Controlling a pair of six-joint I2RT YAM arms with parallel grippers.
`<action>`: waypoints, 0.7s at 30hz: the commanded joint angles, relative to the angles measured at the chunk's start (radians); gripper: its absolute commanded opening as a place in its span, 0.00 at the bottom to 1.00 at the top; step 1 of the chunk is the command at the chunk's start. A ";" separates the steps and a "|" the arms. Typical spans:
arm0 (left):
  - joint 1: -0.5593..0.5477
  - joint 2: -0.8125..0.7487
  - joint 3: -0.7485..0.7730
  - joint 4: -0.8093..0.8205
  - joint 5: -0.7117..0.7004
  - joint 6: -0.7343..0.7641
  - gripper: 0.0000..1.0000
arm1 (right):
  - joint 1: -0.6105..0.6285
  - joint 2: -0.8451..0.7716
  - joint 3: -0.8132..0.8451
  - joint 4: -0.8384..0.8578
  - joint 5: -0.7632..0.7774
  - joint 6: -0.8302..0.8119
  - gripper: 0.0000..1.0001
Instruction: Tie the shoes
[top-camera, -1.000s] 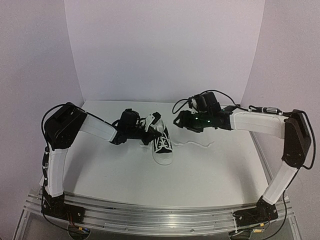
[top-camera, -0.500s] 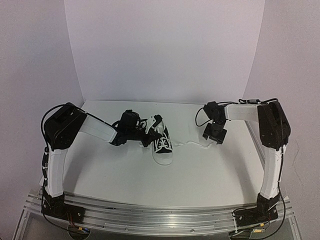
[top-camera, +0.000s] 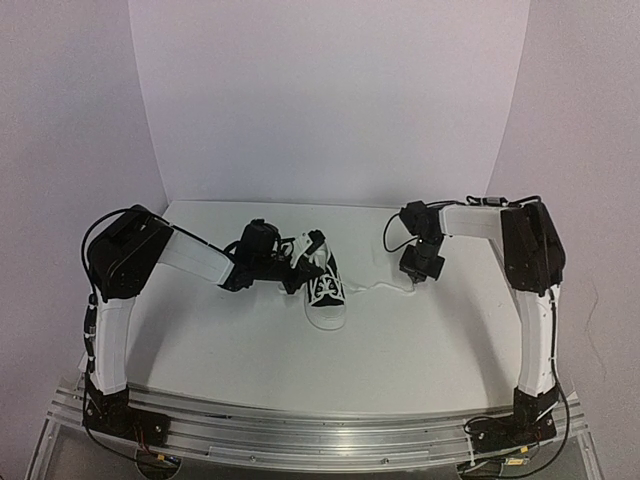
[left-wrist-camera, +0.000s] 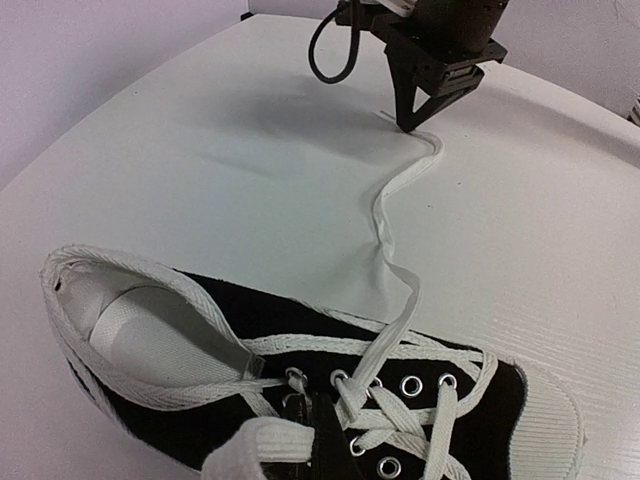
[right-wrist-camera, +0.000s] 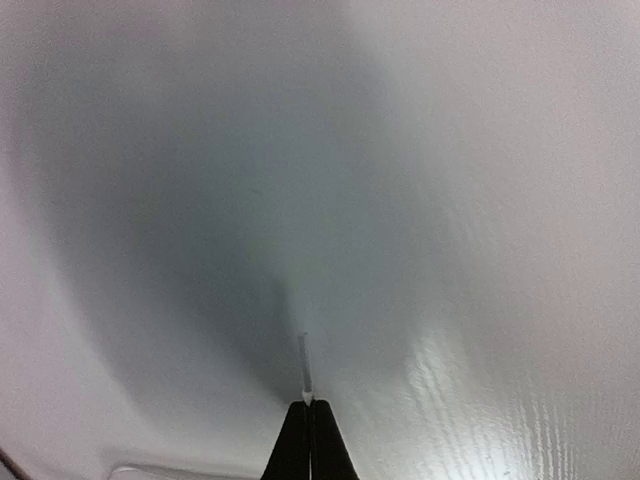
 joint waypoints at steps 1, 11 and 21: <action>-0.007 -0.063 -0.006 0.000 0.019 0.032 0.00 | 0.054 0.046 0.358 0.012 -0.114 -0.140 0.00; -0.007 -0.087 -0.027 -0.009 0.026 0.073 0.00 | 0.309 0.210 0.831 0.240 -0.317 -0.150 0.00; -0.007 -0.107 -0.057 -0.006 0.038 0.077 0.00 | 0.382 0.295 0.825 0.364 -0.383 -0.046 0.06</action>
